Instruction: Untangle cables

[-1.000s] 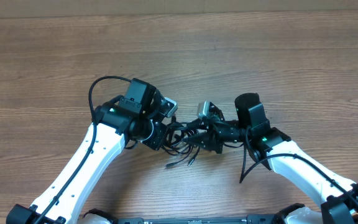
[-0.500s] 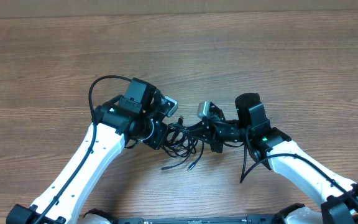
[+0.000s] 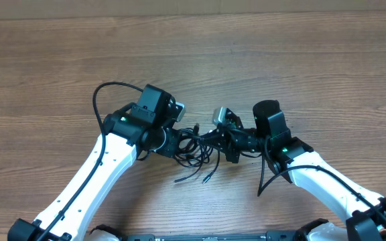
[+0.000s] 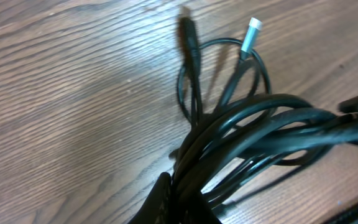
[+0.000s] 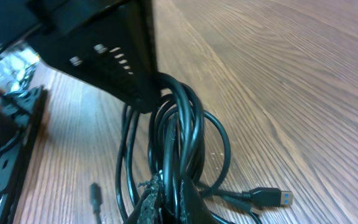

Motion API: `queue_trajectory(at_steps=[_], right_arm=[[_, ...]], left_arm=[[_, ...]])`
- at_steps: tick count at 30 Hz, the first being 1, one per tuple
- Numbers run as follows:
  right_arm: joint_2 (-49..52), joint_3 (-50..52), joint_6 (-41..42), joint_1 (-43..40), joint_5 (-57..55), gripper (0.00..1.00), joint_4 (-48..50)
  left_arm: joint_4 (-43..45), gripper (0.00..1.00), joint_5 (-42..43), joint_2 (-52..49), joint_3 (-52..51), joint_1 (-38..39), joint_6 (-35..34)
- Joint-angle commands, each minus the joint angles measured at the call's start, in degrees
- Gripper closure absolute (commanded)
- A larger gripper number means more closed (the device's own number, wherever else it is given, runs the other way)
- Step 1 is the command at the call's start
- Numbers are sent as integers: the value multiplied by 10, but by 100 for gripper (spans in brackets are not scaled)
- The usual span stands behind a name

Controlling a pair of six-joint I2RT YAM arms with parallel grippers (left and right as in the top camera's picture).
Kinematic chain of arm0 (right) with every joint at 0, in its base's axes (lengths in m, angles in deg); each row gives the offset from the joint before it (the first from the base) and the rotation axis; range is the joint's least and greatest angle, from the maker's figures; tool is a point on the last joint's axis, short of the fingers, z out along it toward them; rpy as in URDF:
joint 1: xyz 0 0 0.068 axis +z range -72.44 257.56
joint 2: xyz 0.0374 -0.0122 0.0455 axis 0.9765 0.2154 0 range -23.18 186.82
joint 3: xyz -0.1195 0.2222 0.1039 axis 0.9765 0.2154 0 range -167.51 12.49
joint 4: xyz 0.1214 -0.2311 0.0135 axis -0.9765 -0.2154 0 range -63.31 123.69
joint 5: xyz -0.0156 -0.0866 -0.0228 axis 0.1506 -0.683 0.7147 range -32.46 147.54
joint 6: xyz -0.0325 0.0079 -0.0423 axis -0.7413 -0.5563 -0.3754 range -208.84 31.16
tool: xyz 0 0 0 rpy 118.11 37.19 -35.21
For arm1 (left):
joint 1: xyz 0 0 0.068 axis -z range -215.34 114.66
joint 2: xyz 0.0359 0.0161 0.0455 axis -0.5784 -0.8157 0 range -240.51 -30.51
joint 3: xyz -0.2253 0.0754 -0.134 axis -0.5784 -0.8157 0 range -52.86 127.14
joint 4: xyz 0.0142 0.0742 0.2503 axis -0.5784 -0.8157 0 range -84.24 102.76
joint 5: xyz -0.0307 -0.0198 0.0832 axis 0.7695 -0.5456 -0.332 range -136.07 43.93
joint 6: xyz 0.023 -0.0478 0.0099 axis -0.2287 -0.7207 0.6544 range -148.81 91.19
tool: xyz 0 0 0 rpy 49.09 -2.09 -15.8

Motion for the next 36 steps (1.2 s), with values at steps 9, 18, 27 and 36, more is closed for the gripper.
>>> queue_trajectory(at_steps=[9, 18, 27, 36], right_arm=[[-1, -5, 148, -52, -75, 96, 9], [-1, -5, 207, -73, -106, 96, 3], [-1, -5, 269, -73, -205, 96, -25], [-1, -5, 268, -73, -206, 96, -25]], left_arm=[[-2, 96, -82, -9, 10, -4, -71], [-2, 95, -82, -9, 10, -4, -71], [-2, 95, -83, -9, 10, -4, -71], [-2, 95, -83, -9, 10, -4, -71]])
